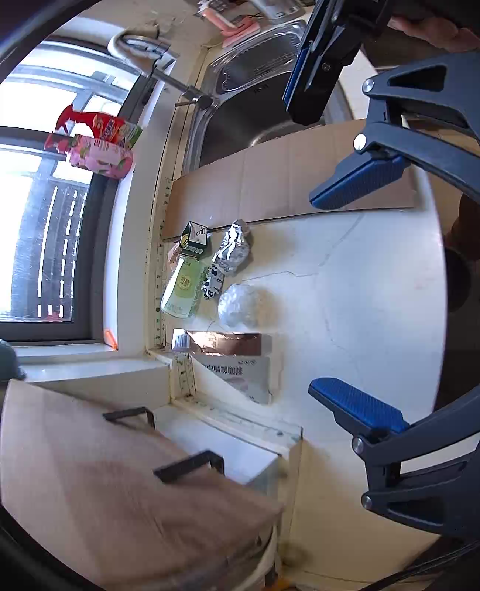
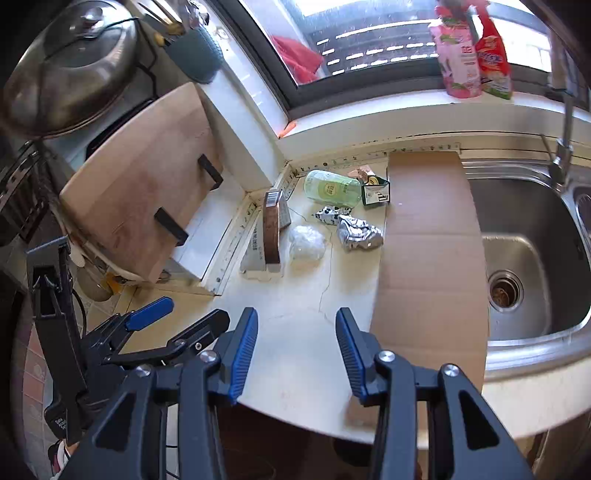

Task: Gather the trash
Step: 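Grasp the clear plastic bag with the left gripper while the right grasps the crumpled foil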

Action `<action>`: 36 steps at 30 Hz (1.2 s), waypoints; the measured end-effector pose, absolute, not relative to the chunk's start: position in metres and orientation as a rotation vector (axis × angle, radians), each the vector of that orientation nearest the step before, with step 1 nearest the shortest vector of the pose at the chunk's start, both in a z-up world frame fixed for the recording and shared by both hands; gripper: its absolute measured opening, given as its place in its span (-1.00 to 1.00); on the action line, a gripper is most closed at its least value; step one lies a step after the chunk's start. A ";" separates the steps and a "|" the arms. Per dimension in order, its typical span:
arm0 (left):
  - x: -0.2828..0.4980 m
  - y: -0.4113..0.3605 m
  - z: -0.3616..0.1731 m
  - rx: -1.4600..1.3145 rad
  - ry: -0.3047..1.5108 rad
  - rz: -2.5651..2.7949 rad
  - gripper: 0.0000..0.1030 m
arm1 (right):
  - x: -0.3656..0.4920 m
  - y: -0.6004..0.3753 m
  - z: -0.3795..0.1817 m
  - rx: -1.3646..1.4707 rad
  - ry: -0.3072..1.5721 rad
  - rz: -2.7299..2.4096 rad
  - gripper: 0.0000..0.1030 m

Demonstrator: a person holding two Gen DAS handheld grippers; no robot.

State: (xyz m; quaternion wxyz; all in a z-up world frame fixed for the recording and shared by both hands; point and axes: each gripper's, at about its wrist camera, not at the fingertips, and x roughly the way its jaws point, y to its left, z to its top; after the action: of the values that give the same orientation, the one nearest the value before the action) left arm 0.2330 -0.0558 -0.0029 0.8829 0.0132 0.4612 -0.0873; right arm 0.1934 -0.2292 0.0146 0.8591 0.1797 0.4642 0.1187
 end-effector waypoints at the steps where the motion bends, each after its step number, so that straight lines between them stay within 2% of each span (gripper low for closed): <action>1: 0.246 -0.059 -0.007 0.014 0.976 -0.183 0.73 | 0.211 -0.233 0.012 0.366 0.991 0.259 -0.14; 5: 0.294 -0.069 -0.028 -0.015 1.030 -0.158 0.66 | 0.269 -0.240 -0.005 0.315 1.050 0.282 -0.14; 7: 0.316 -0.073 -0.042 -0.013 1.061 -0.138 0.50 | 0.295 -0.242 -0.018 0.296 1.079 0.288 -0.14; 9: 0.338 -0.076 -0.057 -0.025 1.090 -0.140 0.42 | 0.321 -0.243 -0.033 0.280 1.112 0.289 -0.14; 16: 0.387 -0.078 -0.097 -0.068 1.168 -0.155 0.23 | 0.386 -0.236 -0.093 0.214 1.237 0.307 -0.14; 23: 0.413 -0.076 -0.123 -0.053 1.212 -0.156 0.22 | 0.414 -0.228 -0.132 0.180 1.319 0.324 -0.11; 31: 0.422 -0.070 -0.127 -0.087 1.206 -0.178 0.22 | 0.425 -0.229 -0.135 0.153 1.319 0.367 -0.10; 36: 0.431 -0.069 -0.132 -0.124 1.222 -0.161 0.22 | 0.435 -0.241 -0.135 0.229 1.351 0.371 -0.10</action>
State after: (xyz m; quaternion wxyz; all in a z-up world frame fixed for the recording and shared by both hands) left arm 0.4305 -0.0685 -0.1317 0.8143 -0.0582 0.5726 -0.0756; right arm 0.4347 -0.2409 -0.1354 0.7586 0.1053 0.6200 0.1705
